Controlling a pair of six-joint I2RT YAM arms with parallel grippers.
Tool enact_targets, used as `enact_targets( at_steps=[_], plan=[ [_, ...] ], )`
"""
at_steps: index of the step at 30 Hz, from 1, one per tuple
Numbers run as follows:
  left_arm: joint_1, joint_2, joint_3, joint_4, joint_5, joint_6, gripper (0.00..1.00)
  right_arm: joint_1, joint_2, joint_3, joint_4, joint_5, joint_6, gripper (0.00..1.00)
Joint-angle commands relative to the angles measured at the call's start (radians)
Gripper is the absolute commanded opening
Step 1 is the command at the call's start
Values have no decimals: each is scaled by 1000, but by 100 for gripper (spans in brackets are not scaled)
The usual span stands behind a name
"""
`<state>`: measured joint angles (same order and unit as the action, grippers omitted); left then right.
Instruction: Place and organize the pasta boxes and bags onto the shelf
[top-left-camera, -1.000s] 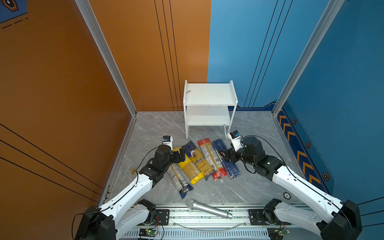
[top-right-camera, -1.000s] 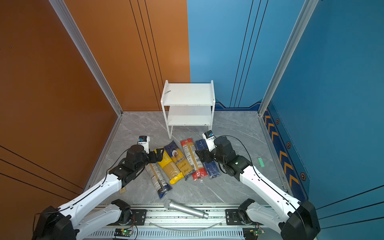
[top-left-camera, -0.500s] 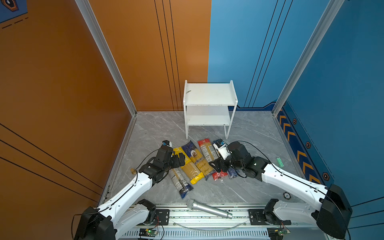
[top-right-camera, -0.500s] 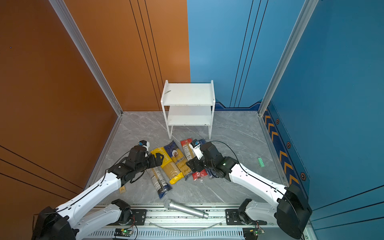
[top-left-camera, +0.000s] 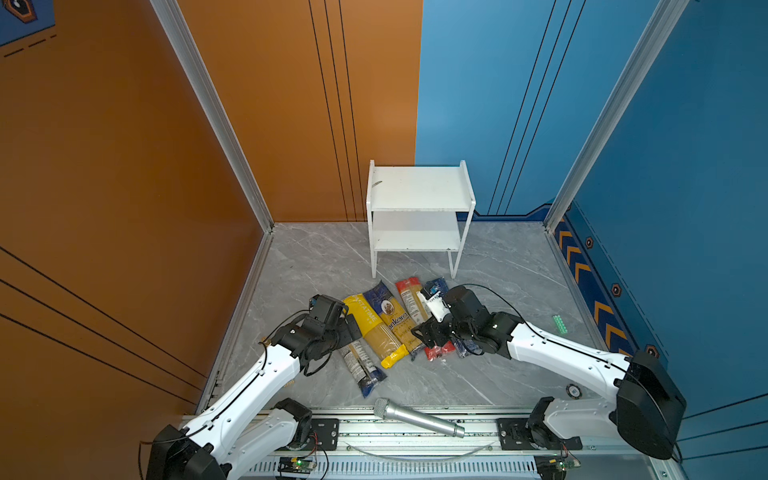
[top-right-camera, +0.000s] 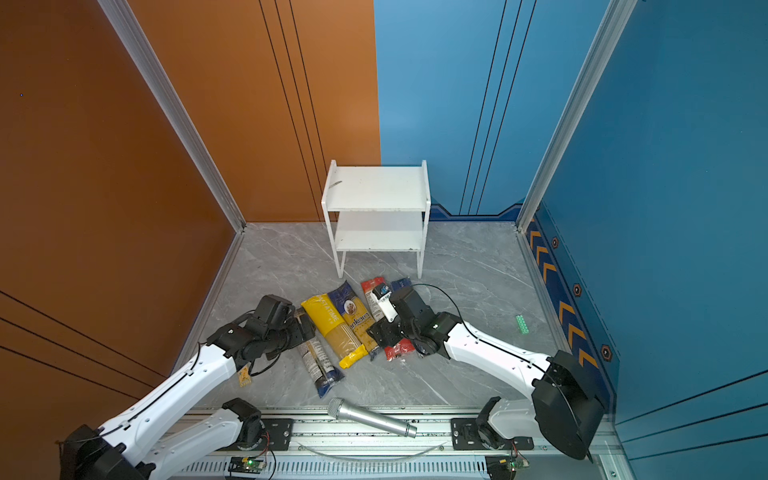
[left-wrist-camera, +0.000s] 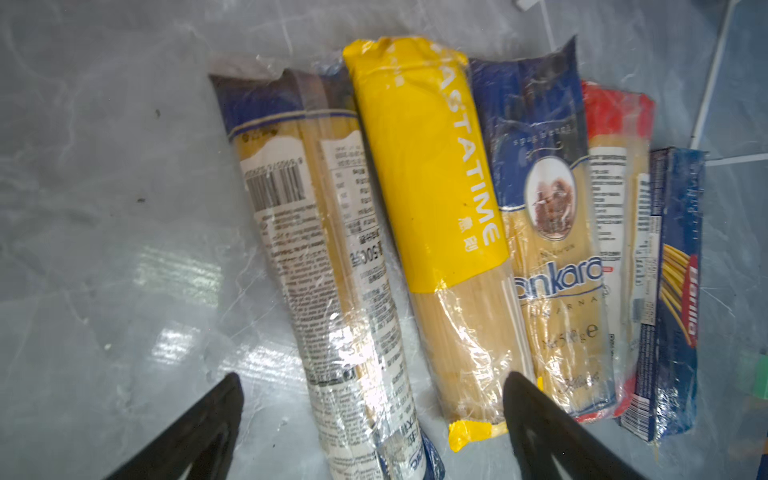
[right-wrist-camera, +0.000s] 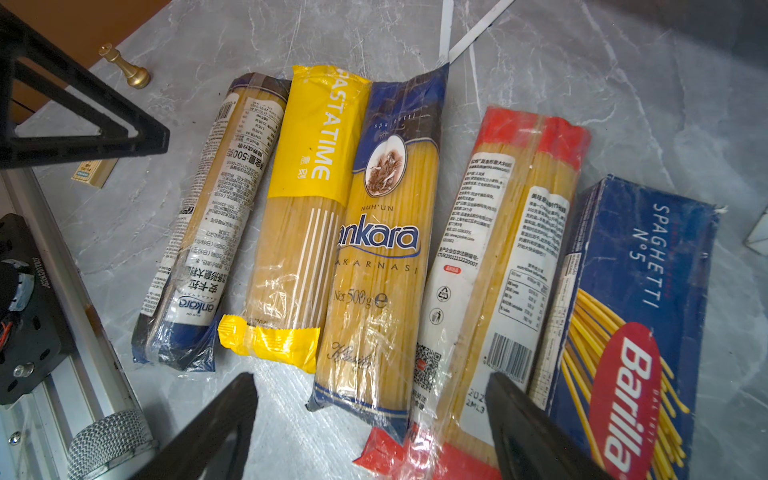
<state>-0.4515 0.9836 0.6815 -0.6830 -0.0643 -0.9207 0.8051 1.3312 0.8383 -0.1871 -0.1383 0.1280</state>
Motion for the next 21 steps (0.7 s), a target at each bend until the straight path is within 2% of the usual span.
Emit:
enact_targets(
  at_steps=[1, 9, 16, 21],
  plan=[
    [8, 38, -17, -83, -7, -108, 98, 2, 25, 40, 14, 2, -16, 84],
    [32, 42, -83, -56, -2, -174, 98, 3, 40, 38, 23, 15, -18, 84],
    [57, 50, -166, 78, 35, -213, 98, 2, 43, 29, 33, 26, -19, 84],
    [63, 112, -147, 142, 60, -208, 98, 2, 42, 26, 34, 26, -15, 84]
  ],
)
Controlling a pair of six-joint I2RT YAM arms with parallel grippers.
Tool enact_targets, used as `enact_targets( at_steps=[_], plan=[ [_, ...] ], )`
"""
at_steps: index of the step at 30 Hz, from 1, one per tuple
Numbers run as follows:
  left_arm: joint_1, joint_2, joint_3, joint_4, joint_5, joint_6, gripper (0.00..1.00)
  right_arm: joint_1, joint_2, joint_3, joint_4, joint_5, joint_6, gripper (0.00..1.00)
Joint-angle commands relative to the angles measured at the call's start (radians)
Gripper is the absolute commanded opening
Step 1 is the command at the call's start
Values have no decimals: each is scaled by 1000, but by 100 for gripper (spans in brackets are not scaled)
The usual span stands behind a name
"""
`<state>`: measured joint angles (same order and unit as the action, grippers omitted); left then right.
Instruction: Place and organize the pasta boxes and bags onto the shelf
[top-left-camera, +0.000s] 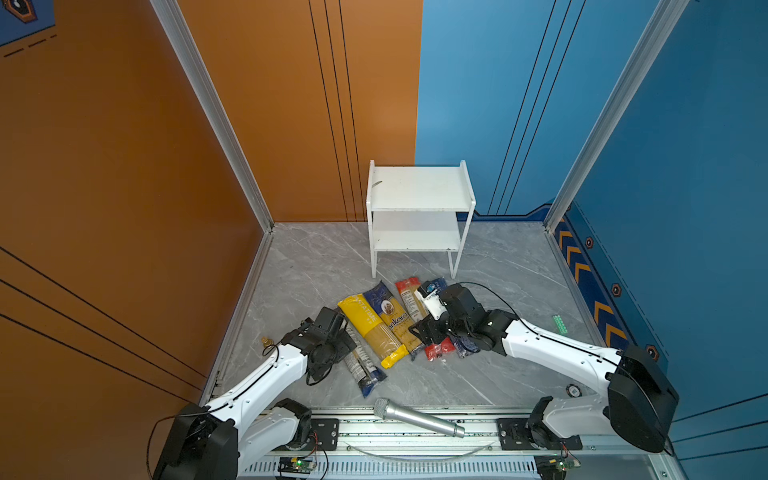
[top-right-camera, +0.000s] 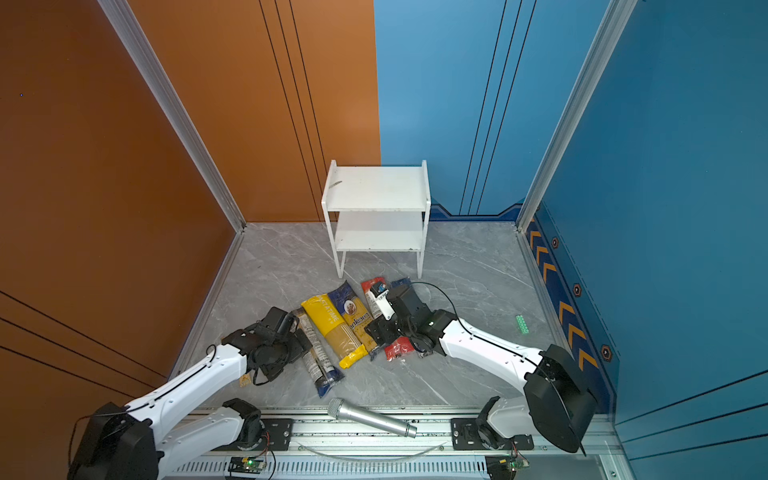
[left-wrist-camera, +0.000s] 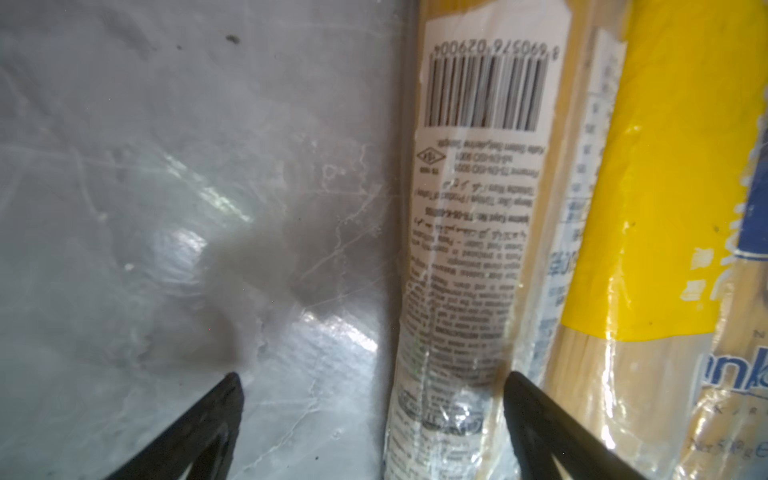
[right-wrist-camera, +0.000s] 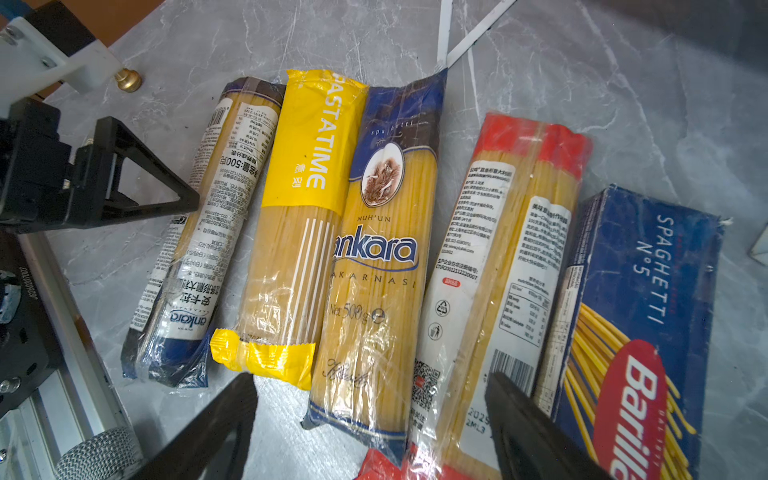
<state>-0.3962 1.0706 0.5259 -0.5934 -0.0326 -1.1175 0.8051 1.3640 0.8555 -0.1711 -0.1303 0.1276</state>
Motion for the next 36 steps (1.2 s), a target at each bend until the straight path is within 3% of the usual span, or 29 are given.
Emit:
enact_targets(
  at_steps=[1, 27, 30, 33, 36],
  plan=[
    [8, 37, 18, 59, 33, -8, 98, 2, 8, 7, 18, 19, -15, 84],
    [-19, 289, 51, 229, 70, -16, 100, -6, -58, -67, 45, 56, 7, 83],
    [-5, 316, 34, 288, 106, -13, 89, -9, -73, -76, 44, 61, 6, 83],
    [-1, 345, 34, 314, 133, -5, 88, -12, -87, -80, 44, 62, 8, 82],
    [-4, 354, 30, 315, 135, -1, 79, -16, -93, -85, 46, 63, 10, 83]
  ],
)
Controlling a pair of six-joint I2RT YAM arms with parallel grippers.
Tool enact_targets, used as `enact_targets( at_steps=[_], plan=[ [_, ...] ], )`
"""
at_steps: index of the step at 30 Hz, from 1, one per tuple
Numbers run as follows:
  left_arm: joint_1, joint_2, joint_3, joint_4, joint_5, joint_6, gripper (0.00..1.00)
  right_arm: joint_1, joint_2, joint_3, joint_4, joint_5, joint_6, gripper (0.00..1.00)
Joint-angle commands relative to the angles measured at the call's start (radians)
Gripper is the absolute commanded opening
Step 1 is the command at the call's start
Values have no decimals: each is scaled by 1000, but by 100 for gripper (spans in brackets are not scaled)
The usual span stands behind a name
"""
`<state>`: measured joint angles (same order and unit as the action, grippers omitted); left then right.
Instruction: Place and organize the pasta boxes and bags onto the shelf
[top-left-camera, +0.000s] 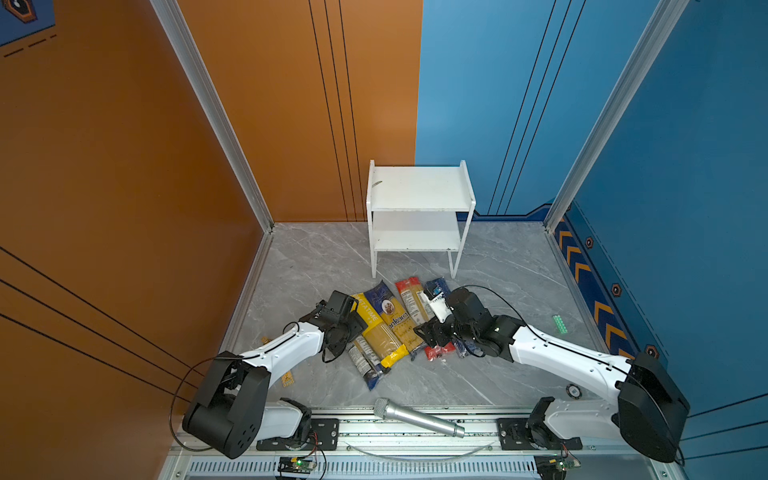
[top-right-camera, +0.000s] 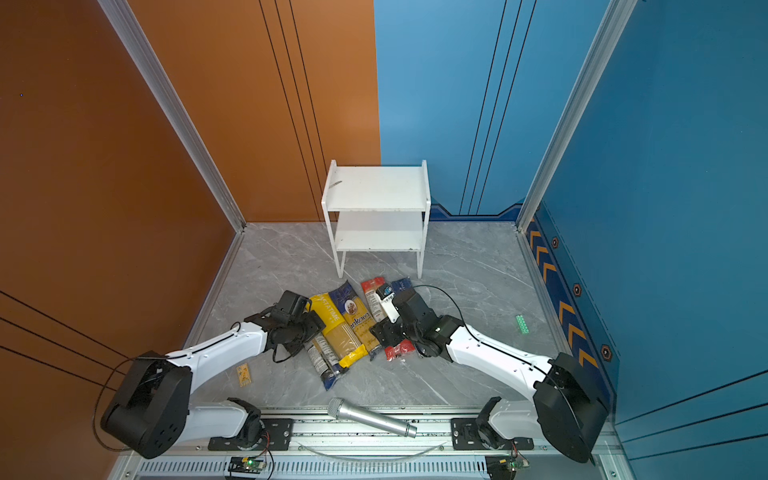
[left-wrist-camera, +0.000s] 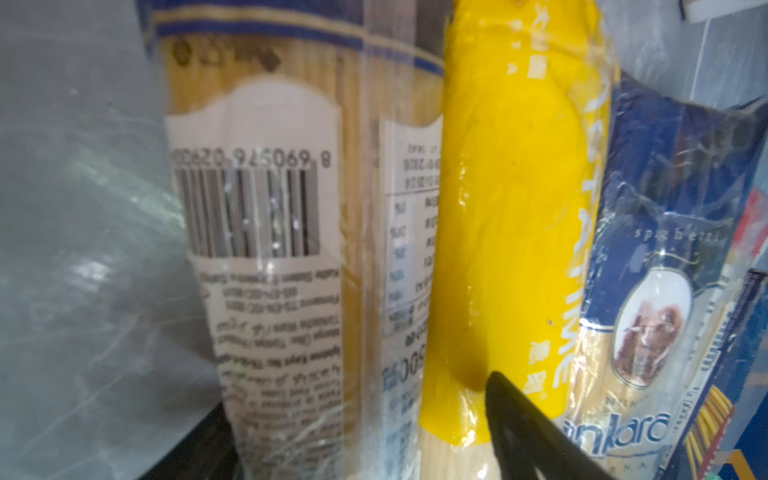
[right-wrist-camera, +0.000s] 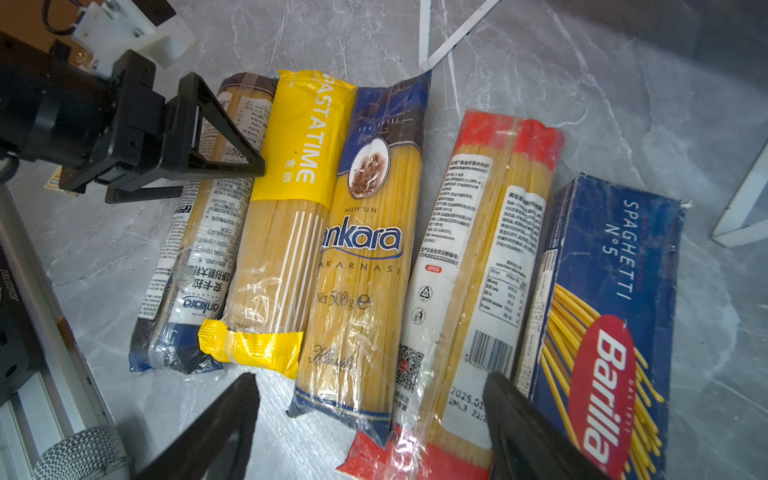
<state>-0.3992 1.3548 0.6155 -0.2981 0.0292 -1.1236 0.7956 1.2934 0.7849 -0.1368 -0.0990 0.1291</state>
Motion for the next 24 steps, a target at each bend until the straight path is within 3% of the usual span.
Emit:
enact_targets(
  at_steps=[1, 12, 18, 24],
  plan=[
    [-1, 69, -64, 22, 70, 4, 78, -8, -23, -16, 14, 33, 9, 83],
    [44, 95, -74, 65, 77, 38, 54, -11, -16, -16, 16, 32, 14, 82],
    [113, 169, -19, 71, 128, 109, 29, -14, -22, -23, 15, 37, 16, 82],
    [150, 216, 62, 6, 125, 191, 27, -18, -22, -25, 17, 36, 19, 82]
  ],
)
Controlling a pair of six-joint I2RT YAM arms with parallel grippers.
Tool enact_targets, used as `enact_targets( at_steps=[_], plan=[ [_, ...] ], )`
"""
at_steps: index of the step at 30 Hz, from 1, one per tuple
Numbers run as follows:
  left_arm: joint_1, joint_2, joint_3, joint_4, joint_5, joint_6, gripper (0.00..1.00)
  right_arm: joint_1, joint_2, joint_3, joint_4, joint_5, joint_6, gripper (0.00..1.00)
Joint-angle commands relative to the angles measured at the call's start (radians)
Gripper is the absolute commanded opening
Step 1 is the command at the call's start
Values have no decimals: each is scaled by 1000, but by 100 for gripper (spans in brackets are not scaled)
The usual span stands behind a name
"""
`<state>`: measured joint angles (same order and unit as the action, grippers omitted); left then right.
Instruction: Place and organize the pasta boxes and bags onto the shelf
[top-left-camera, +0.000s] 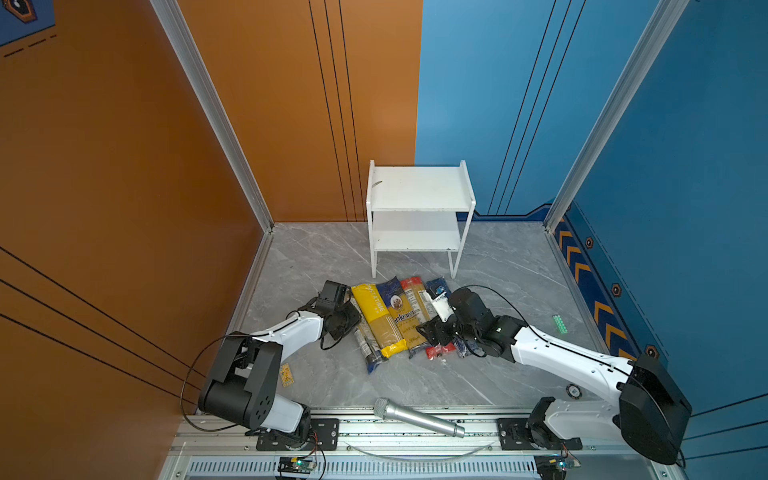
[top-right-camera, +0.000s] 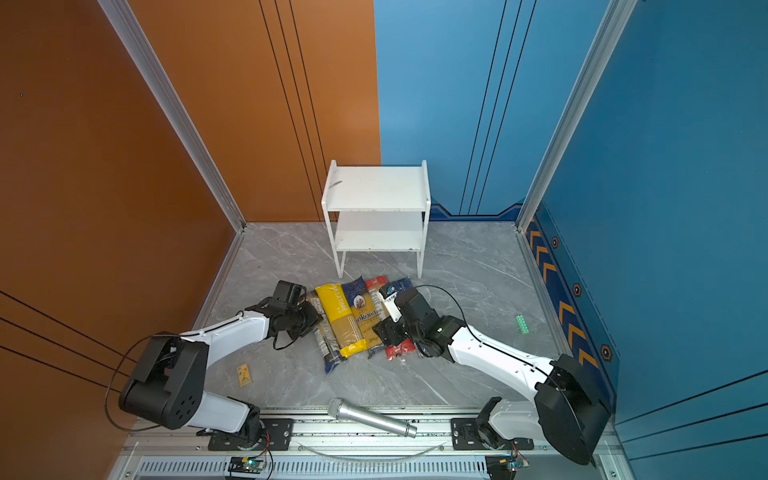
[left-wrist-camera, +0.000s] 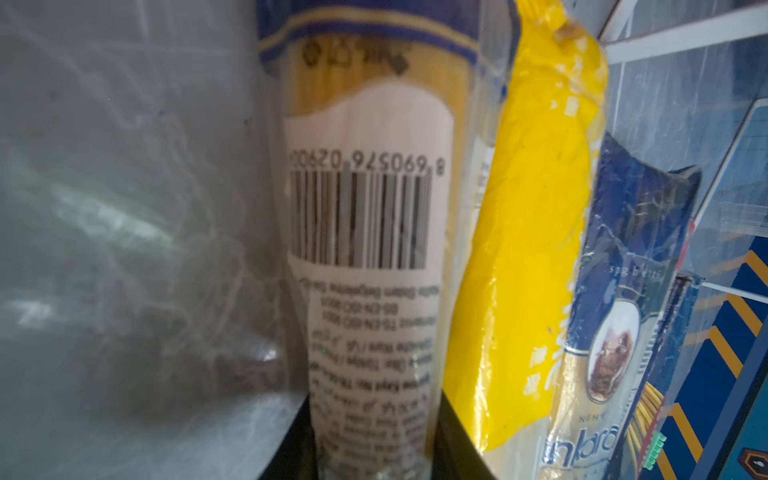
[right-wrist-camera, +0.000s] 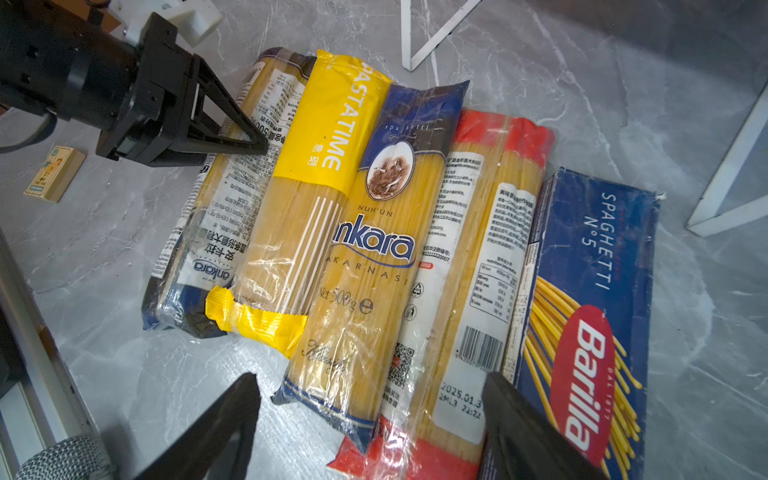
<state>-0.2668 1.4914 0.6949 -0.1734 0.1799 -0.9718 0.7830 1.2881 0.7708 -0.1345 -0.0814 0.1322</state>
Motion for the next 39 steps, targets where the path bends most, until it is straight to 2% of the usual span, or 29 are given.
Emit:
enact_targets(
  at_steps=[1, 8, 13, 22, 30, 36, 39],
  plan=[
    [24, 83, -2, -133, -28, 57, 27, -6, -15, -11, 17, 18, 17, 82],
    [84, 92, 105, -268, -72, 169, 24, -10, -2, -11, 33, 11, 23, 82],
    [115, 75, 152, -333, -112, 225, 27, -10, 15, -6, 41, 0, 24, 82],
    [170, 115, 240, -348, -154, 310, 29, -11, 50, 0, 71, -18, 40, 82],
    [179, 188, 328, -331, -152, 349, 25, -12, 63, 1, 75, -16, 45, 82],
    [181, 235, 428, -328, -165, 355, 30, -12, 69, 1, 78, -15, 44, 82],
    [182, 264, 457, -328, -142, 360, 37, -13, 67, 1, 75, -17, 48, 83]
  ],
)
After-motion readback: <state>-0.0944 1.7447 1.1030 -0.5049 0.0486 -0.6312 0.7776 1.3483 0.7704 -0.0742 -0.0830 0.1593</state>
